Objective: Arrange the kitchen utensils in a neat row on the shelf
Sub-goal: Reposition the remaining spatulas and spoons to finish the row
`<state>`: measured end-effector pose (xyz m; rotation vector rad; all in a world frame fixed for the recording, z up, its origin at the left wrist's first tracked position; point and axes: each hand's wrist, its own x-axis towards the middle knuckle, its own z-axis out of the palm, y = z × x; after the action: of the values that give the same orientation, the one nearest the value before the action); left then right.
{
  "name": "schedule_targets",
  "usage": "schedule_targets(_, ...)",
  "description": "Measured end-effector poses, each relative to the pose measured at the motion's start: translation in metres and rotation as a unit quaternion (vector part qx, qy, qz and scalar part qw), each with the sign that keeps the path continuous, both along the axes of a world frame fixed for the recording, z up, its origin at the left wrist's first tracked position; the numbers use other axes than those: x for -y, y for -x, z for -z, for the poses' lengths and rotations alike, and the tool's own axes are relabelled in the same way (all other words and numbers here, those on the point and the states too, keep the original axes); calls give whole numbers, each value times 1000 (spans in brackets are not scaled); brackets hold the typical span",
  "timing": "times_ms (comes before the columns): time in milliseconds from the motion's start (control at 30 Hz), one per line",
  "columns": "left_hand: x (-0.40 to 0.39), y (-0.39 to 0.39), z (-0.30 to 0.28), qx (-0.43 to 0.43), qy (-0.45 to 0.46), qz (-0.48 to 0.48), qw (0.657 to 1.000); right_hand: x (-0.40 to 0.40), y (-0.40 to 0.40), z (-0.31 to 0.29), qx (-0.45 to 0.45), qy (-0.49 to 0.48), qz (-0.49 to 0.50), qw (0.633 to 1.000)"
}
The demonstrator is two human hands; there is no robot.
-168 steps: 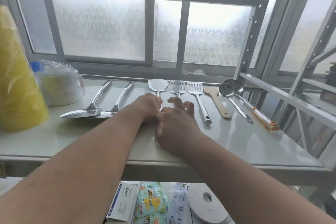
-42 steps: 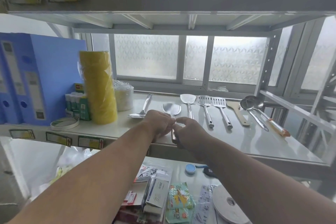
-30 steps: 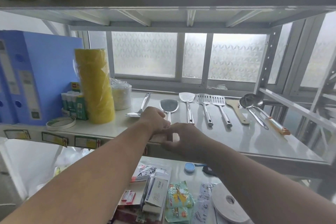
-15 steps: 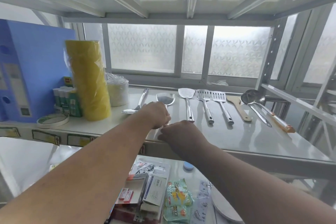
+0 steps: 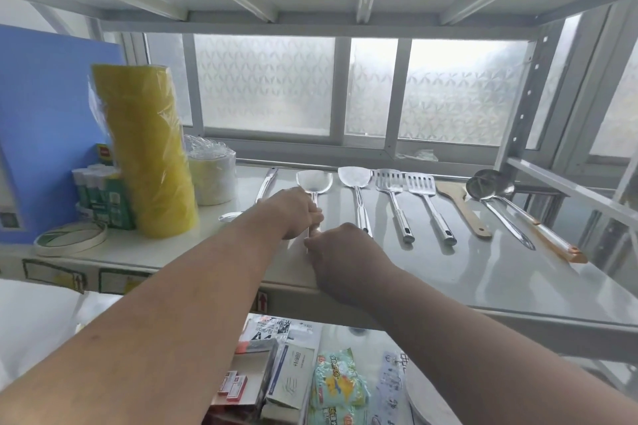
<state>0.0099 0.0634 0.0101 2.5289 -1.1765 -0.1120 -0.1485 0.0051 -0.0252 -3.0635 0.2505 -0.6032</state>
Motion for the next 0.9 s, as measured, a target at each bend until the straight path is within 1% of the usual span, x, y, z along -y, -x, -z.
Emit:
schedule_targets(133, 6, -12, 4, -39, 26, 6, 999, 1, -5, -6, 3, -13, 1, 1000)
schedule_targets(300, 13, -32, 15, -67, 60, -14, 996, 4, -12, -8, 6, -25, 2, 1000)
schedule_targets(733, 28, -57, 22, -71, 77, -22, 994, 9, -28, -9, 1, -89, 17, 996)
schedule_targets(900, 33, -63, 24, -72, 81, -23, 994, 12, -33, -7, 7, -80, 13, 997)
